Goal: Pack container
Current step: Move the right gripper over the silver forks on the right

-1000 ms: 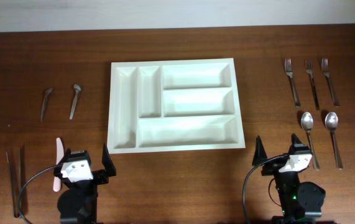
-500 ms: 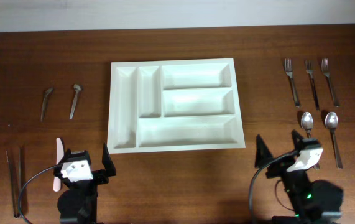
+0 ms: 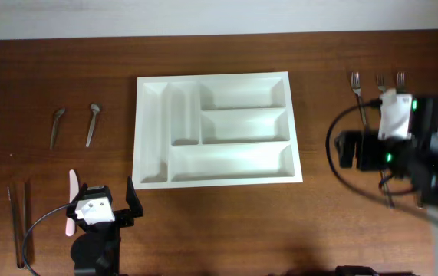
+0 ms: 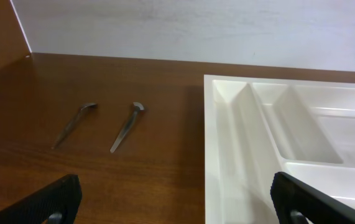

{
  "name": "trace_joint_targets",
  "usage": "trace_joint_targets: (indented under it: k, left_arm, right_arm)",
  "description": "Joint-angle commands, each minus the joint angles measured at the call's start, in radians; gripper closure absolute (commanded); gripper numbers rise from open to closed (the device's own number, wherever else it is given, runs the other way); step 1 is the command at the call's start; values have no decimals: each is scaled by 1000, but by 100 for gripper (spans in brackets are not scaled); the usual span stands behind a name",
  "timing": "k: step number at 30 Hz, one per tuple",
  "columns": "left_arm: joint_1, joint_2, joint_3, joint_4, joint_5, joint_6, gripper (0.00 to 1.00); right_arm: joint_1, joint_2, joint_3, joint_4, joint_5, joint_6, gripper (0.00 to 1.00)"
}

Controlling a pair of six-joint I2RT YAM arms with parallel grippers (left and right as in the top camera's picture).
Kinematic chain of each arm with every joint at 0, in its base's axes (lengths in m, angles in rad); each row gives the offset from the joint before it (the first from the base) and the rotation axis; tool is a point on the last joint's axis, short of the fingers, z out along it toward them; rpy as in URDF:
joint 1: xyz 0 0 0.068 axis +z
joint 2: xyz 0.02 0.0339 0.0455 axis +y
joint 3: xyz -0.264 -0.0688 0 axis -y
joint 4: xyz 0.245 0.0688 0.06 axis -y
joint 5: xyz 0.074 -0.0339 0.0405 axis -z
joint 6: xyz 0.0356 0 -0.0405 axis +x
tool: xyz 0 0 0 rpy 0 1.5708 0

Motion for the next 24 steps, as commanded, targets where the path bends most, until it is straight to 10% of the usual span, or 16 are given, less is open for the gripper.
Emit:
trace_joint_targets:
  k: [1,12,24]
  left_arm:
    - [-3,-8,-5,2,10,12,1]
    - [-3,-8,-5,2,10,12,1]
    - [-3,-8,-5,2,10,12,1]
  right_arm:
    - [-7,169,146,-73,90,-32,1]
    - [-127,669,352,-158,78,-198,1]
    - [-141,803,351,-35,123,-299,1]
